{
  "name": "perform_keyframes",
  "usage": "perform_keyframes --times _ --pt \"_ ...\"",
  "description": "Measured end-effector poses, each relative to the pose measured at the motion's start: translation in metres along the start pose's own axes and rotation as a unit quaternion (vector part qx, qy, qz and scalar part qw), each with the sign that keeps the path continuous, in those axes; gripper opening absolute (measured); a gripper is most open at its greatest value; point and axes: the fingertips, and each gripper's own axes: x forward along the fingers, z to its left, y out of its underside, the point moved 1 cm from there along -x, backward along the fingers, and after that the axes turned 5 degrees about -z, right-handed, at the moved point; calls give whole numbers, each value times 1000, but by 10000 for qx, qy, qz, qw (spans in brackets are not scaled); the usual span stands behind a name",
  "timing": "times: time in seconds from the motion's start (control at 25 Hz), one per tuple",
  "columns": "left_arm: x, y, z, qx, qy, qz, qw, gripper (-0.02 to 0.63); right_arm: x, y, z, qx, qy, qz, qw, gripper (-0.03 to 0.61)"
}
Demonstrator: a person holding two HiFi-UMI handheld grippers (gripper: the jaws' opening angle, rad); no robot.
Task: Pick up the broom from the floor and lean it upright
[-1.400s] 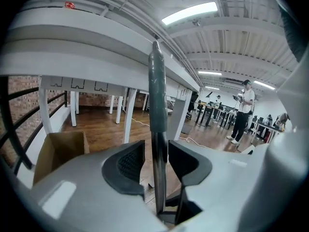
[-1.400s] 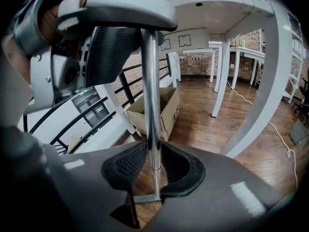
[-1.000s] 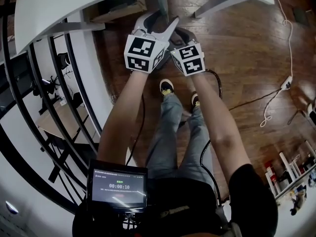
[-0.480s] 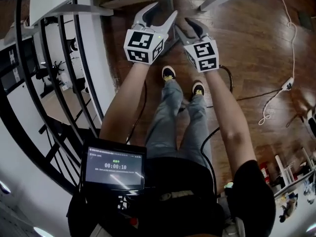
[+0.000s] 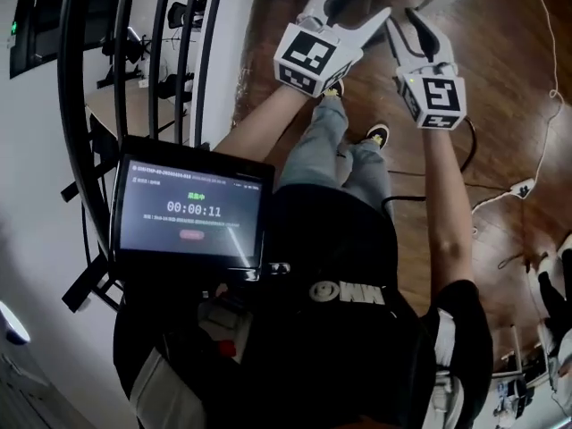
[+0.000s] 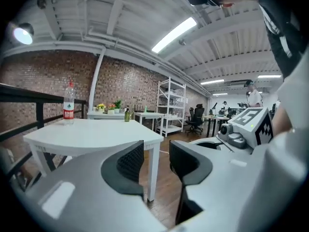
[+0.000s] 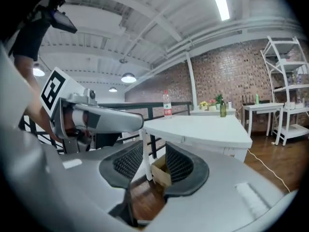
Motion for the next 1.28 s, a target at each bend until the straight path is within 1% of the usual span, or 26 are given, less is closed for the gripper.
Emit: perform_keyframes --times 0.04,0.08,0.12,0.16,0.24,0.36,0.44,0.52,0.64,0.72,0.84,1.04,1.28 --pt "-22 -22 -28 11 -37 -222 9997 175 -30 -23 15 -66 -31 -189 9998 148" --pt "-40 -42 -51 10 -114 -446 9989 143 -55 -42 27 -119 -66 -358 9993 136" --pt "-54 -59 -68 6 -220 -655 9976 68 -74 -57 36 -160 -94 -507 9985 95" --pt "-63 -75 -80 15 -316 -833 9960 17 -86 -70 41 -198 -106 -654 9976 7" --pt "-63 -97 -91 141 -391 -1056 9935 17 -96 -89 40 -203 -97 -957 9952 3" --pt "-51 -115 -100 422 -370 -1129 9920 17 -104 -108 28 174 165 -1254 9918 3" --pt "-44 -120 -103 412 -331 -1146 9920 17 -109 -112 17 312 320 -1363 9897 3" --pt "-41 -122 -103 350 -349 -1189 9917 17 -110 -112 10 350 272 -1440 9886 3" --pt "-39 -124 -99 358 -430 -1247 9906 18 -106 -122 9 566 197 -1583 9856 4" --pt "-40 -125 -98 352 -453 -1276 9902 18 -103 -130 15 489 86 -1653 9850 3" --pt "-38 -128 -97 358 -465 -1293 9899 18 -99 -142 27 234 -82 -1761 9841 3" --pt "-38 -134 -92 294 -545 -1389 9884 17 -96 -148 32 102 -105 -1793 9837 -6" --pt "-36 -141 -94 413 -545 -1523 9860 17 -87 -145 32 73 49 -1561 9877 -6"
